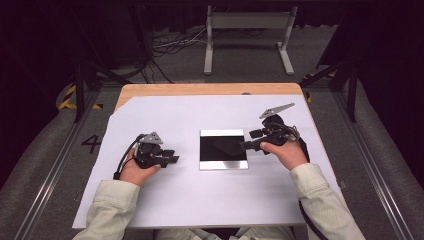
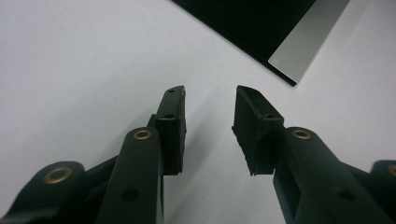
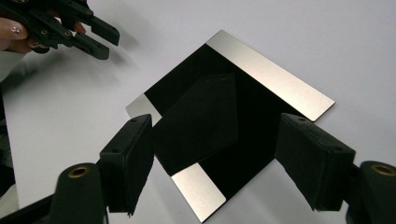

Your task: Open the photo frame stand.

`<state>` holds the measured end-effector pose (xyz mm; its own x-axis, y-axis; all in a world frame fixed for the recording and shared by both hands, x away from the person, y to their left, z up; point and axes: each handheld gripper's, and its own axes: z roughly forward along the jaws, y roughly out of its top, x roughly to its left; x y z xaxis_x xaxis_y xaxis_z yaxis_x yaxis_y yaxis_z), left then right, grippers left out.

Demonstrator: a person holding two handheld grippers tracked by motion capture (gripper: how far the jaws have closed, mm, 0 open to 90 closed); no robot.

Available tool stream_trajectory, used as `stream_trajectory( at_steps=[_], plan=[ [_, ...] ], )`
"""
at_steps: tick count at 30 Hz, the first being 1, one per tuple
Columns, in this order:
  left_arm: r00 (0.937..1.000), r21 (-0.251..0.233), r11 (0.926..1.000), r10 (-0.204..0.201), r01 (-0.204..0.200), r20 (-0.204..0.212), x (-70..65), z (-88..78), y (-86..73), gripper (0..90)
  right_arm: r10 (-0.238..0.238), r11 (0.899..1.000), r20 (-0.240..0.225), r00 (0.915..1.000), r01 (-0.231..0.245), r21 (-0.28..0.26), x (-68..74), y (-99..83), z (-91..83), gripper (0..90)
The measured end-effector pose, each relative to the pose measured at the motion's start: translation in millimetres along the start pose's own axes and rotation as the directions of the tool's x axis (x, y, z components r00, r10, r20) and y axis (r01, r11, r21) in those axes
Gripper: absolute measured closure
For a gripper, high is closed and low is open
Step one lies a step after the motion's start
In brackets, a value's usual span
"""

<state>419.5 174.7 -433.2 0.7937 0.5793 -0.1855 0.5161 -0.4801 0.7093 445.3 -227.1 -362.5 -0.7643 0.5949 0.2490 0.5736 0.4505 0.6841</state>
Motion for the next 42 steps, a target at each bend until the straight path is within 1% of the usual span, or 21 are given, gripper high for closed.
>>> stream_trajectory(
  at_steps=[3, 5, 6, 8, 9, 10, 11, 12, 15, 23, 27, 31, 34, 40, 41, 42],
  plan=[
    [1.0000, 0.001, 1.0000, 0.001, -0.001, 0.000, 0.0, 0.0, 0.0, 64.3, 0.007, 1.000, -0.014, 0.9999, -0.006, 0.015, -0.2, -0.1, 5.6, 27.5],
    [1.0000, 0.001, 1.0000, 0.001, -0.001, 0.000, 0.0, 0.0, 0.0, 64.3, 0.011, 1.000, -0.020, 0.9997, -0.011, 0.015, -0.3, -0.2, 7.3, 27.0],
    [1.0000, 0.001, 1.0000, 0.000, 0.000, 0.001, 0.0, 0.1, -0.1, 64.4, 0.032, 0.999, -0.046, 0.9984, -0.032, 0.008, -1.1, -0.4, 11.3, 25.6],
    [1.0000, 0.001, 1.0000, 0.001, -0.001, 0.002, -0.1, 0.1, 0.0, 64.5, 0.061, 0.998, -0.067, 0.9958, -0.061, 0.007, -2.2, -0.7, 14.1, 24.0],
    [1.0000, 0.001, 1.0000, 0.002, -0.002, 0.002, -0.1, 0.1, 0.1, 64.5, 0.072, 0.997, -0.072, 0.9949, -0.071, 0.008, -3.1, -0.8, 15.6, 23.4],
    [1.0000, 0.001, 1.0000, 0.002, -0.002, 0.002, -0.1, 0.1, 0.1, 64.5, 0.072, 0.997, -0.072, 0.9949, -0.071, 0.008, -3.1, -0.8, 15.6, 23.4],
    [1.0000, 0.000, 1.0000, 0.007, -0.007, 0.000, 0.2, 0.2, 0.2, 64.6, 0.094, 0.996, -0.078, 0.9926, -0.093, 0.011, -4.4, -1.4, 18.6, 22.3],
    [1.0000, 0.001, 1.0000, 0.006, -0.006, 0.000, 0.2, 0.2, 0.1, 64.5, 0.103, 0.995, -0.082, 0.9913, -0.103, 0.014, -5.1, -1.8, 20.0, 22.1],
    [1.0000, 0.000, 1.0000, 0.005, -0.005, 0.000, 0.3, 0.4, -0.1, 64.6, 0.123, 0.992, -0.088, 0.9885, -0.121, 0.028, -5.9, -2.9, 24.5, 21.6],
    [1.0000, 0.002, 1.0000, 0.000, 0.000, 0.007, -0.3, 0.8, -0.2, 64.5, 0.122, 0.992, -0.093, 0.9881, -0.117, 0.053, -5.2, -3.1, 32.9, 21.7],
    [1.0000, 0.000, 1.0000, 0.000, 0.000, 0.008, -0.6, 1.1, -0.2, 64.7, 0.119, 0.992, -0.107, 0.9871, -0.113, 0.062, -4.7, -2.6, 38.5, 22.5],
    [1.0000, 0.000, 1.0000, 0.000, 0.000, 0.009, -0.5, 1.1, -0.3, 64.7, 0.130, 0.989, -0.115, 0.9848, -0.121, 0.080, -5.4, -3.0, 43.6, 22.8],
    [1.0000, 0.002, 1.0000, 0.000, 0.000, 0.010, -0.5, 1.1, -0.3, 64.7, 0.124, 0.989, -0.124, 0.9846, -0.113, 0.091, -4.8, -2.9, 46.9, 22.8],
    [0.9999, -0.001, 1.0000, -0.001, 0.001, 0.012, -0.8, 0.7, 0.2, 64.7, 0.128, 0.988, -0.137, 0.9822, -0.115, 0.101, -4.0, -2.0, 52.1, 23.6],
    [0.9999, -0.004, 1.0000, 0.003, -0.003, 0.011, -0.8, -0.1, 0.8, 64.7, 0.142, 0.986, -0.151, 0.9784, -0.126, 0.109, -4.9, -1.9, 54.7, 24.4],
    [0.9999, -0.004, 1.0000, 0.004, -0.004, 0.011, -0.9, -0.2, 0.9, 64.7, 0.146, 0.985, -0.150, 0.9779, -0.130, 0.112, -5.5, -2.0, 55.4, 25.3]
  ],
)
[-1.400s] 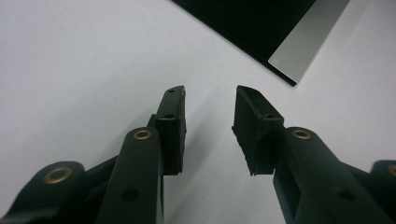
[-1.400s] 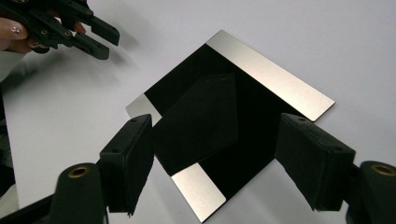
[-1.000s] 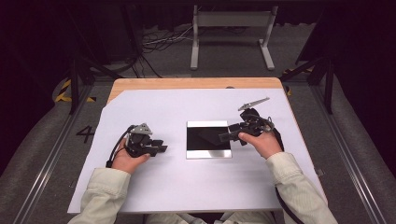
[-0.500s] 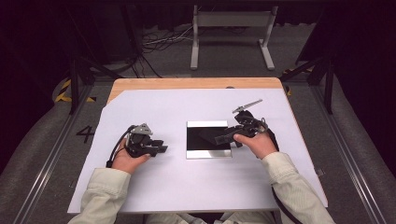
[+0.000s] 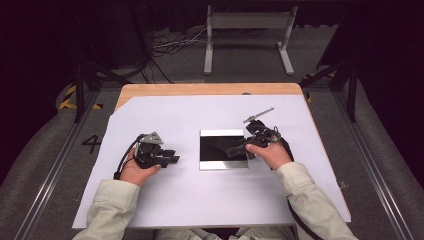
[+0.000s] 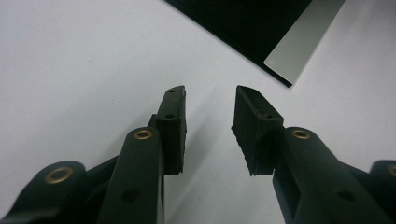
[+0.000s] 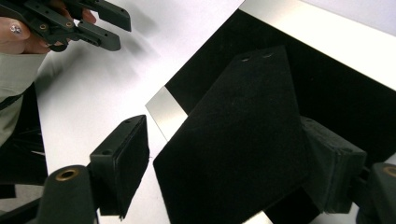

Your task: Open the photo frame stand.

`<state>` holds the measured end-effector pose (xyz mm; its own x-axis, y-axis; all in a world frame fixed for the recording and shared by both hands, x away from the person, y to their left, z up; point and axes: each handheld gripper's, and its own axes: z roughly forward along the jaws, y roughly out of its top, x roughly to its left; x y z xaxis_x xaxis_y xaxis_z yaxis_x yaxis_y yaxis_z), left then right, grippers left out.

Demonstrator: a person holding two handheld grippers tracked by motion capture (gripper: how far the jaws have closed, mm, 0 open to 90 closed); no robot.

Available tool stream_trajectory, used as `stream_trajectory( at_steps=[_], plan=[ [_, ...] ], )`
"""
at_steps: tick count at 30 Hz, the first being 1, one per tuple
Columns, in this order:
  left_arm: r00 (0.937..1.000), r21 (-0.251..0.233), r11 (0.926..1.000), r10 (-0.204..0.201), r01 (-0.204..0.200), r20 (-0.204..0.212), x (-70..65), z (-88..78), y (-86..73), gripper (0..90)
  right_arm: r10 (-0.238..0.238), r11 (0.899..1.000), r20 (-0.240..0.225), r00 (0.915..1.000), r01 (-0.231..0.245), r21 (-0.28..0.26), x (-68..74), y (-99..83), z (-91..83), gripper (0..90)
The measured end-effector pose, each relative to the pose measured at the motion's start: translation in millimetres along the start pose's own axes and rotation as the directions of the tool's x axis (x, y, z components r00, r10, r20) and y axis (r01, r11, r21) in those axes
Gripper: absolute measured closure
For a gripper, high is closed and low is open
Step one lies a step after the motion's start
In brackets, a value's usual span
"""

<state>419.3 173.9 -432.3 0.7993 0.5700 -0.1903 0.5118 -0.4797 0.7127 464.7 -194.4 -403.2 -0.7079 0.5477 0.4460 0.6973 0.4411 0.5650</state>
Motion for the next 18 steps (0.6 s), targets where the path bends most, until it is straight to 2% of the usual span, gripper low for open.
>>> stream_trajectory(
  at_steps=[6, 12, 14, 18],
  plan=[
    [1.0000, -0.004, 1.0000, 0.000, 0.000, 0.000, 0.3, 0.0, 0.0, 64.7, 0.006, 1.000, -0.006, 1.0000, -0.006, 0.014, -1.2, 0.9, 1.3, 29.8],
    [1.0000, -0.002, 1.0000, -0.001, 0.001, 0.001, -0.1, -0.5, 0.3, 64.7, -0.004, 1.000, 0.005, 1.0000, 0.004, 0.025, 0.4, 1.9, 0.4, 30.4],
    [1.0000, -0.001, 1.0000, 0.009, -0.009, -0.002, 0.2, -0.3, 0.6, 64.8, -0.002, 1.000, 0.004, 1.0000, 0.002, 0.025, 0.3, 2.0, 0.4, 30.4],
    [1.0000, 0.001, 1.0000, 0.001, -0.001, 0.002, -0.7, 0.8, 0.4, 64.7, 0.007, 1.000, -0.003, 1.0000, -0.007, 0.020, -0.5, 2.1, 0.3, 29.8]
  ],
)
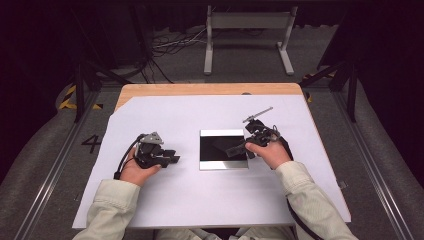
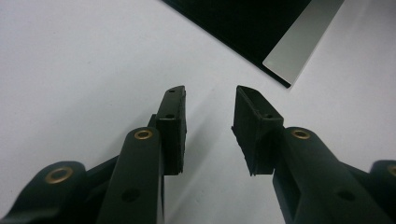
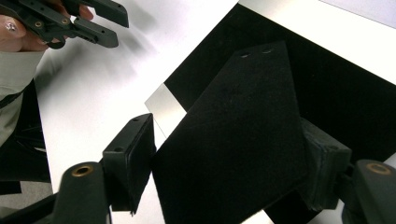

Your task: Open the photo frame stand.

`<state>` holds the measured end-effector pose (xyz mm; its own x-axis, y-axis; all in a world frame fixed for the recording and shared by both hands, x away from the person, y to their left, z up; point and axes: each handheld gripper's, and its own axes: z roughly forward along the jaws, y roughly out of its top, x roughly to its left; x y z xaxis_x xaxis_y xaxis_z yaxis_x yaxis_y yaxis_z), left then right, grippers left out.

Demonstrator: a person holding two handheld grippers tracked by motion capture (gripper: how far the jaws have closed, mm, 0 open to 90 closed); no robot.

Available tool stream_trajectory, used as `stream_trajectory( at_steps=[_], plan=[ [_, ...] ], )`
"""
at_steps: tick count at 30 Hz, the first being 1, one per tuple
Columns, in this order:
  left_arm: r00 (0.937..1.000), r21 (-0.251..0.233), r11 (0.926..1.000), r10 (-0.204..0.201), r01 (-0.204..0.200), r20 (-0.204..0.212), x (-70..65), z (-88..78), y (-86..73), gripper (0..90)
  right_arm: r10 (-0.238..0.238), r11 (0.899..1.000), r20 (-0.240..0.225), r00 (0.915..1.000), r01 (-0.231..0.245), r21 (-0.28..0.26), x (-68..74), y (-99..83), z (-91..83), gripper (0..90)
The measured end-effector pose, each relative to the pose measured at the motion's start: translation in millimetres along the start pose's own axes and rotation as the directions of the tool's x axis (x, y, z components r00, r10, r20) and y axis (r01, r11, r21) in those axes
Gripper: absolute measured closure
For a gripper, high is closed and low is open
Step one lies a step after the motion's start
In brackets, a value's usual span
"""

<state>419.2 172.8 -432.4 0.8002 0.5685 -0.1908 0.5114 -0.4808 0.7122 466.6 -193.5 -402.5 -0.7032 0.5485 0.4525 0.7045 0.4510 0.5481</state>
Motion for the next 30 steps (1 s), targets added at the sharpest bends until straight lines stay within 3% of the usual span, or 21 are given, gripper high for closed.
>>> stream_trajectory(
  at_steps=[14, 23, 30],
  plan=[
    [0.9999, 0.009, 0.9999, 0.011, -0.011, 0.001, -0.2, 1.4, 0.2, 64.7, 0.047, 0.999, -0.044, 0.9979, -0.048, -0.016, -7.8, 3.0, 4.9, 29.0],
    [0.9999, 0.010, 0.9999, 0.010, -0.010, 0.002, -0.8, 2.1, 0.3, 64.7, 0.057, 0.998, -0.004, 0.9984, -0.057, -0.009, -6.1, 4.0, 4.6, 36.1],
    [0.9999, 0.011, 0.9999, 0.012, -0.013, 0.003, -0.9, 2.4, 0.3, 64.6, 0.021, 1.000, 0.026, 0.9995, -0.021, 0.011, 0.0, 5.1, 1.9, 37.3]
  ],
)
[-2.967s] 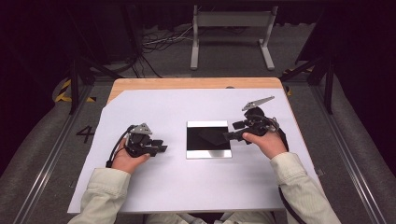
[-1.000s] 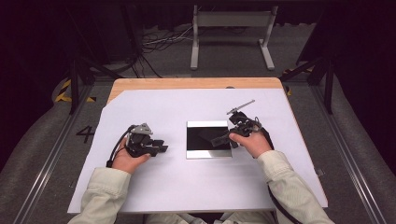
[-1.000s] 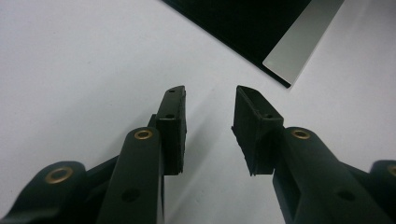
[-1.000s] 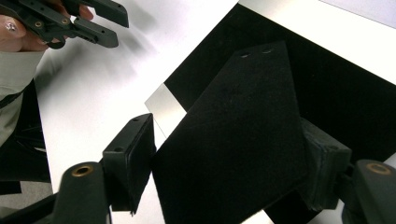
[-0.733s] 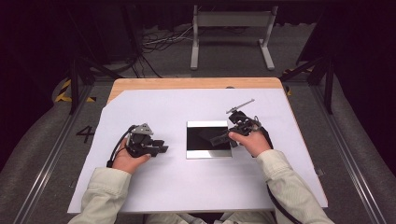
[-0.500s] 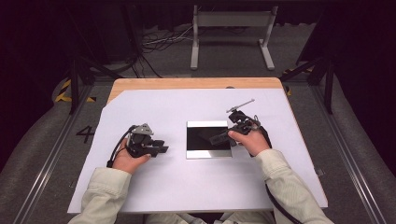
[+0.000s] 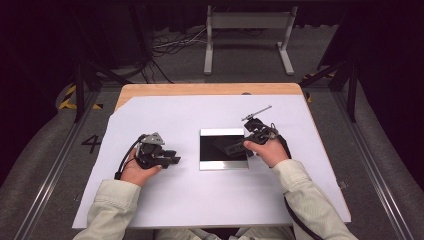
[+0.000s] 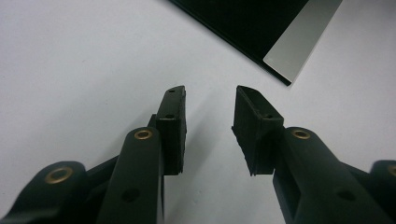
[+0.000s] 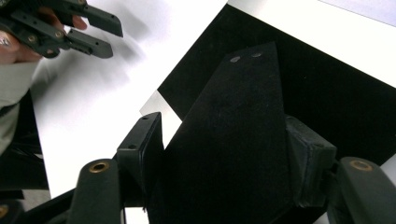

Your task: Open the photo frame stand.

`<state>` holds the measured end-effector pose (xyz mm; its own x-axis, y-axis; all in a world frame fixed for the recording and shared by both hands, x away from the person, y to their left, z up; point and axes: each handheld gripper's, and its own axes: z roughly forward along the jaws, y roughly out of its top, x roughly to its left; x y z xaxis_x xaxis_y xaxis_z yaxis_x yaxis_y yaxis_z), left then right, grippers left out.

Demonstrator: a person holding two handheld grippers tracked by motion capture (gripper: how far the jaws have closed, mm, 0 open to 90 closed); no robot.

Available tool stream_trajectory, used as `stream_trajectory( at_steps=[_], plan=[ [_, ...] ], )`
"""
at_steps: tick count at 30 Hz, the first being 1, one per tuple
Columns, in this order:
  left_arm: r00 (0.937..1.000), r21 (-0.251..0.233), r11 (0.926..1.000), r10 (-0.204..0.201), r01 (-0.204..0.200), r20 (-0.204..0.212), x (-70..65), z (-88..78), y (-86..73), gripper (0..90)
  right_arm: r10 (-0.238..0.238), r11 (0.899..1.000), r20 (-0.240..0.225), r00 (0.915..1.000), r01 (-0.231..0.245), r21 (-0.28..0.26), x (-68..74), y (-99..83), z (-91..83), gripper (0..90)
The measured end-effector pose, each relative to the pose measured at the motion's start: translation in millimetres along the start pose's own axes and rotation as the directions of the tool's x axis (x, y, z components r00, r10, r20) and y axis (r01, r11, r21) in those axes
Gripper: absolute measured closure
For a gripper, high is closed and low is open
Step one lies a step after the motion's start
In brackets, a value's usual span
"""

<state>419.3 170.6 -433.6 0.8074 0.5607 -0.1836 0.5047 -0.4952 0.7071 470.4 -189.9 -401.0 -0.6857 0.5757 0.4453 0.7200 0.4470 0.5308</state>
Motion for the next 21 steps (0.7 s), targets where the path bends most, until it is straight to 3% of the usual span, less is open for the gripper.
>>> stream_trajectory(
  at_steps=[15, 21],
  plan=[
    [1.0000, 0.004, 1.0000, 0.002, -0.002, -0.001, -0.8, 0.4, 0.3, 64.4, -0.094, 0.995, 0.047, 0.9945, 0.095, -0.011, 14.1, -6.2, -7.3, 37.6],
    [1.0000, 0.004, 1.0000, -0.001, 0.001, -0.001, -1.0, 0.5, 0.3, 64.4, -0.143, 0.989, 0.071, 0.9872, 0.145, -0.029, 19.5, -11.6, -10.0, 37.8]
  ],
)
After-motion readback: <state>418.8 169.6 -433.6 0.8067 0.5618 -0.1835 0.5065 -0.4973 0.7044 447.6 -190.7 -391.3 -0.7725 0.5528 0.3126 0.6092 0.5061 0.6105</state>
